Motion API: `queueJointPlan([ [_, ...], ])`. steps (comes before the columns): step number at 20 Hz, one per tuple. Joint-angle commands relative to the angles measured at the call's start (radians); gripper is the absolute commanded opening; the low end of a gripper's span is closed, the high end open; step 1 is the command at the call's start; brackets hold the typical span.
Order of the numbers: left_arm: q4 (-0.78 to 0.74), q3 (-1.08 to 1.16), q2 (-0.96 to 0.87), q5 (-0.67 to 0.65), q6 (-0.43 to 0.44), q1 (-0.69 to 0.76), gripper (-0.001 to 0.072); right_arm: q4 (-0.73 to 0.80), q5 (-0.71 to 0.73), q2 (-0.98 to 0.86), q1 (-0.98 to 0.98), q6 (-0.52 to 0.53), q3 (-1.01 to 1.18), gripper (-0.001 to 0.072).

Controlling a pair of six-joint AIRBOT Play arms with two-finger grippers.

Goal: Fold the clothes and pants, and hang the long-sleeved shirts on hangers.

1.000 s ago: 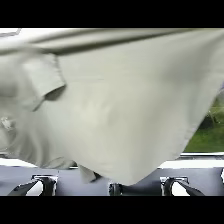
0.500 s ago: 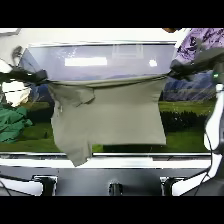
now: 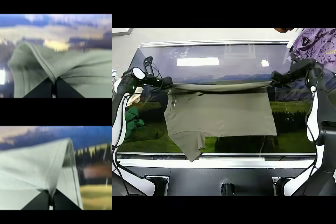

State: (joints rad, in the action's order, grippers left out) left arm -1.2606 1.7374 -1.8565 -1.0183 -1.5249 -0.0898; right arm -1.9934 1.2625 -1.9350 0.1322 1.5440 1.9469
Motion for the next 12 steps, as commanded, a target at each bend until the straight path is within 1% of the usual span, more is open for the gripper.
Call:
queueJointPlan([
  [1, -0.025, 0.002, 0.002, -0.209, 0.010, -0.003, 0.0012, 0.038, 0.159, -0.005, -0.002, -0.008, 0.000, 0.0026],
  [3, -0.071, 0.001, 0.002, -0.322, 0.010, -0.004, 0.0012, 0.074, 0.211, -0.005, -0.002, -0.015, -0.001, 0.0026],
  [5, -0.100, 0.001, -0.001, -0.386, 0.010, -0.004, 0.0012, 0.087, 0.234, -0.009, -0.002, -0.015, -0.002, 0.0026],
  [8, -0.102, 0.001, -0.002, -0.400, 0.011, -0.004, 0.0012, 0.087, 0.254, -0.021, -0.002, -0.019, -0.014, 0.0026],
  [12, -0.142, 0.001, -0.023, -0.426, 0.011, -0.004, 0.0012, 0.096, 0.293, -0.056, -0.002, -0.018, -0.014, 0.0027],
])
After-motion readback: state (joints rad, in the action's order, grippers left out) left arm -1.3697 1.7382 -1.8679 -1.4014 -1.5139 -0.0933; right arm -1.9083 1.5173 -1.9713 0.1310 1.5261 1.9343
